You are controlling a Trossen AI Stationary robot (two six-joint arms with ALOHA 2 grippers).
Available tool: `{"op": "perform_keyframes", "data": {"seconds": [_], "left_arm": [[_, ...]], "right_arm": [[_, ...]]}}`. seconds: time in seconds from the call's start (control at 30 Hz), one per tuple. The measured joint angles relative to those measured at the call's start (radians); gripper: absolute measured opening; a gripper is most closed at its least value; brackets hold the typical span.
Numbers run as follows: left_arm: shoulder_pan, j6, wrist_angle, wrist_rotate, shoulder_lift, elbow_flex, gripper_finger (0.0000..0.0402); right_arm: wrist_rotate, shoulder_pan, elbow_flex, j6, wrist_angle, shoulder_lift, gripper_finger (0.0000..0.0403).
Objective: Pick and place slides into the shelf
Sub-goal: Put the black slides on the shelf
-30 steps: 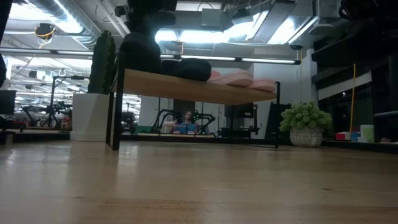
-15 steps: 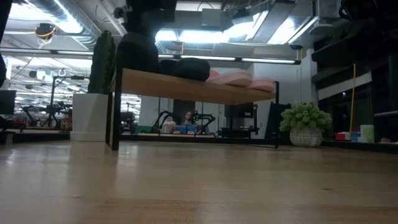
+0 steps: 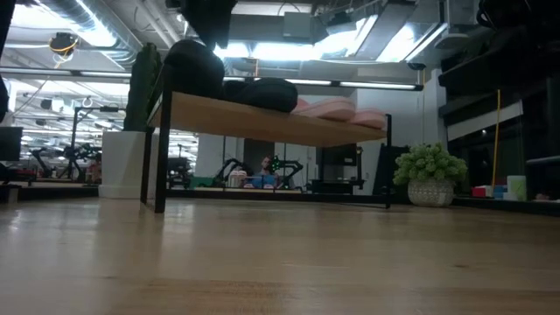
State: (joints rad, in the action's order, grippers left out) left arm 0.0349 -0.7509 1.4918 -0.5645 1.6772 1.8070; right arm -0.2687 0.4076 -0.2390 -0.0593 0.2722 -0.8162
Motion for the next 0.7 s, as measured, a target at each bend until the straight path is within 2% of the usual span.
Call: {"op": "perform_keyframes", "data": {"seconds": [0.13, 0.3, 0.5, 0.6, 0.7], "left_arm": [[0.012, 0.001, 0.003, -0.008, 0.0, 0.059, 0.0154], [0.062, 0.001, 0.009, -0.074, 0.0, 0.109, 0.0154], [0.248, -0.021, 0.018, -0.398, 0.0, 0.11, 0.0154], [0.353, -0.071, 0.017, -0.482, 0.0, 0.094, 0.0154], [0.445, -0.143, 0.019, -0.521, 0.0, 0.076, 0.0154]], "right_arm": [[0.0, 0.0, 0.0, 0.0, 0.0, 0.0, 0.0023], [0.0, 0.0, 0.0, 0.0, 0.0, 0.0, 0.0023], [0.0, 0.0, 0.0, -0.001, 0.0, 0.0, 0.0023], [0.0, 0.0, 0.0, -0.001, 0.0, 0.0, 0.0023], [0.0, 0.0, 0.0, -0.002, 0.001, 0.0, 0.0023]]}}
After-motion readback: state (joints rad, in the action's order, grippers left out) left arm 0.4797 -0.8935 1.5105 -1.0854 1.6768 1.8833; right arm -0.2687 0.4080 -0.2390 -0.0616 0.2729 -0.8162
